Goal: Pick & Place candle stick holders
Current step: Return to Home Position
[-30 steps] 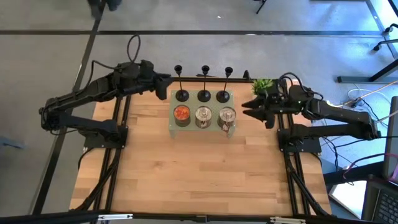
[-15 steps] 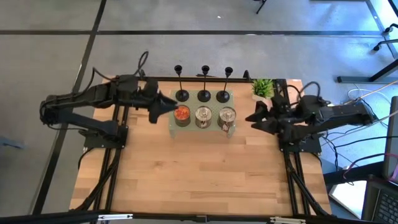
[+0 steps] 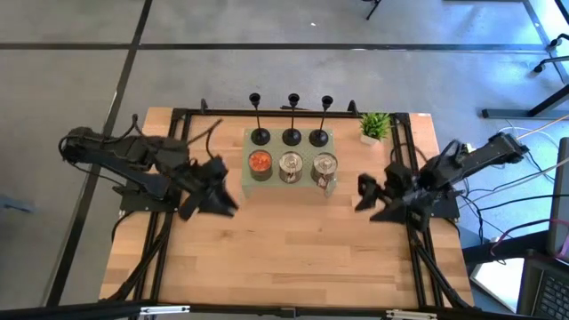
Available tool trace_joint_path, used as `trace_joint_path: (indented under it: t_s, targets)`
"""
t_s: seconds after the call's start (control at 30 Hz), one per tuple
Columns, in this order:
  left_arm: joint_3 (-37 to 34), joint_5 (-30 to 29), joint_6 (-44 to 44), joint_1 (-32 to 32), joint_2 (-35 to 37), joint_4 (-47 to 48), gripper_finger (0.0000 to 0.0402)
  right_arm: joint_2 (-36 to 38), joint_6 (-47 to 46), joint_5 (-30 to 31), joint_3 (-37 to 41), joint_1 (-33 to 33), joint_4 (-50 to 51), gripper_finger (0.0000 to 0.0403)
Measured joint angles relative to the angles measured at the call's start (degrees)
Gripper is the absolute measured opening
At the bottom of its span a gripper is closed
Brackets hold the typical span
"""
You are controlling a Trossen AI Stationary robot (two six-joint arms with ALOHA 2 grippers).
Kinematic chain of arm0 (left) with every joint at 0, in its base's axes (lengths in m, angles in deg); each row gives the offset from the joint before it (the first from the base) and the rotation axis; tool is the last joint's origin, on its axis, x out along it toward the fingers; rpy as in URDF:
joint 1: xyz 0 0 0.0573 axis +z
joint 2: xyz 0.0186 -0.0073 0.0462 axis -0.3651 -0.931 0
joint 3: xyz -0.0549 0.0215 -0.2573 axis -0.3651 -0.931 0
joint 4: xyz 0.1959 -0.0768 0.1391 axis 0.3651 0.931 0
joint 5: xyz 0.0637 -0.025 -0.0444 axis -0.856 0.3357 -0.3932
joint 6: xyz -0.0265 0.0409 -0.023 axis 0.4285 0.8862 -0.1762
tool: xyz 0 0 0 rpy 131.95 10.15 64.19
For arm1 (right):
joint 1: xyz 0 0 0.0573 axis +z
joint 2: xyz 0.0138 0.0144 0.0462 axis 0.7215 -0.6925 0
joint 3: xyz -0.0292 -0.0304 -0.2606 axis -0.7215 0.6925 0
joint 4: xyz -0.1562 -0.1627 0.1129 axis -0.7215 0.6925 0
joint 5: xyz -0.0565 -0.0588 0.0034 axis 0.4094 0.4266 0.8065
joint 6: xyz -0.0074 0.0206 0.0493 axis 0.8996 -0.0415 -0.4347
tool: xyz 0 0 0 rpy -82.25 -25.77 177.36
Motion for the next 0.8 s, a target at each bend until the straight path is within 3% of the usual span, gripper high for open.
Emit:
trace_joint_path:
  t_s: [0.13,0.23,0.47,0.53,0.63,0.8]
  targets:
    - [0.00,-1.69,-4.23,-7.26,-0.02,0.06,0.0146,-2.87,-3.09,-1.40,0.00,3.54,0.70,0.0204]
    - [0.00,-7.25,-5.22,-12.10,-0.27,1.75,0.0133,-4.88,-3.84,-0.57,0.00,5.35,0.70,0.0174]
    - [0.00,-18.88,-4.31,-18.14,-0.99,4.15,0.0050,-8.52,-1.92,0.34,0.00,7.96,0.94,0.0019]
    - [0.00,-21.42,-3.59,-18.57,-1.03,4.26,0.0019,-9.22,-1.10,0.38,0.00,8.58,1.44,0.0007]
    - [0.00,-24.11,-3.23,-18.56,-1.11,4.17,0.0005,-9.75,2.93,1.19,0.00,9.67,3.45,0.0004]
    - [0.00,-26.54,-3.03,-17.53,-1.14,4.26,0.0002,-9.80,16.56,10.68,0.59,12.68,3.88,0.0002]
